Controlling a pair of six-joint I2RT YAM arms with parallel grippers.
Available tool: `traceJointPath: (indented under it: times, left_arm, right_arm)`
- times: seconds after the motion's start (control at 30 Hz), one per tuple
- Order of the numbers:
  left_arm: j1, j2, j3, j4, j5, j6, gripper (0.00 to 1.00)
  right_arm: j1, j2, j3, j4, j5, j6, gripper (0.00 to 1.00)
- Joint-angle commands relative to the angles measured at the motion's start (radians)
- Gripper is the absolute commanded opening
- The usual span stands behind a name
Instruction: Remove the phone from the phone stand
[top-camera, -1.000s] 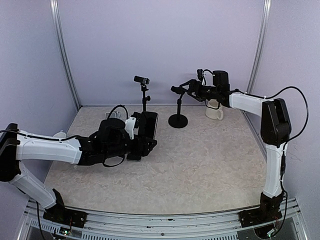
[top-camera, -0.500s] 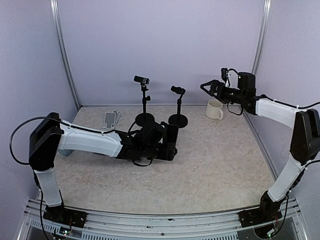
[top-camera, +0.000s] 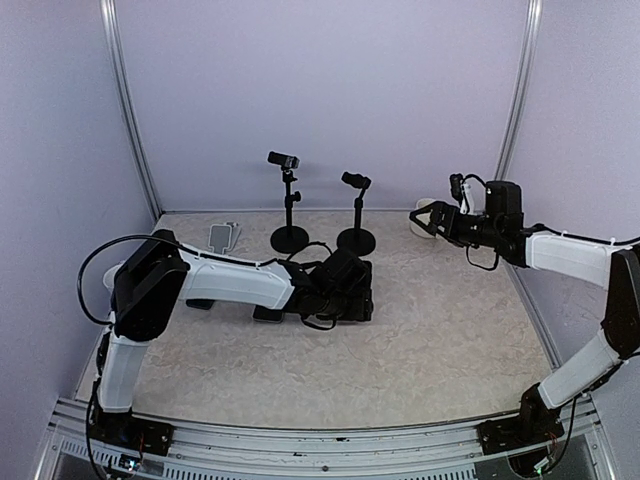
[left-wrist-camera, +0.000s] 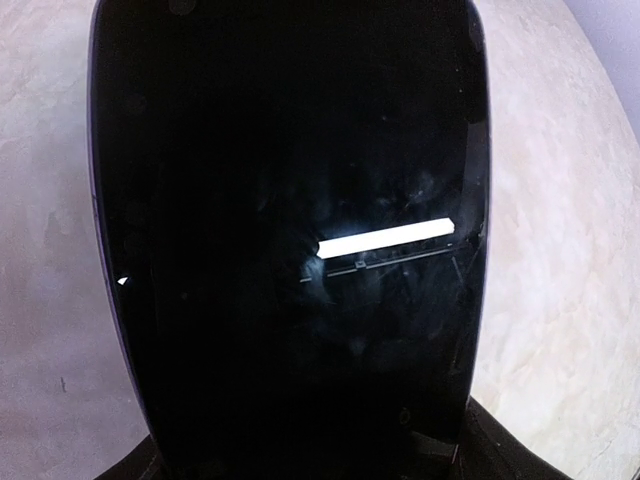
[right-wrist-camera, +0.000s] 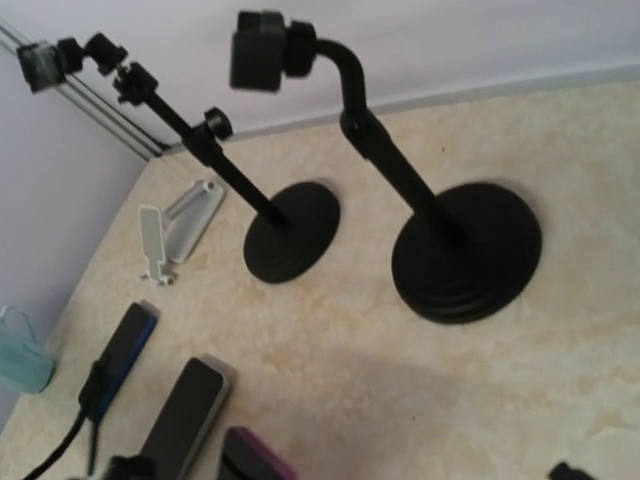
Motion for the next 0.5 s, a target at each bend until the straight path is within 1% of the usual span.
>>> traceJointPath:
  times: [0.0, 0.13, 0.3, 0.47]
  left_arm:
    - [-0.007, 0.062, 0.084, -0.02, -0.034, -0.035, 0.22]
    - [-0.009, 0.129, 0.164, -0.082, -0.071, -0.044, 0.26]
    - [-0.015, 0.176, 0.201, -0.121, -0.136, -0.082, 0.32]
    - [-0.027, 0.214, 0.251, -0.183, -0.196, -0.107, 0.41]
  right_arm:
    - [-0.002, -0.03, -0.027, 0.03, -0.013, -0.022, 1.0]
    - [-0.002, -0.036, -0.057, 0.043, -0.016, -0.024, 1.0]
    - [-0.002, -0.038, -0.089, 0.064, -0.032, -0.022, 1.0]
    - [-0.001, -0.035, -0.103, 0.065, -0.034, -0.03, 1.0]
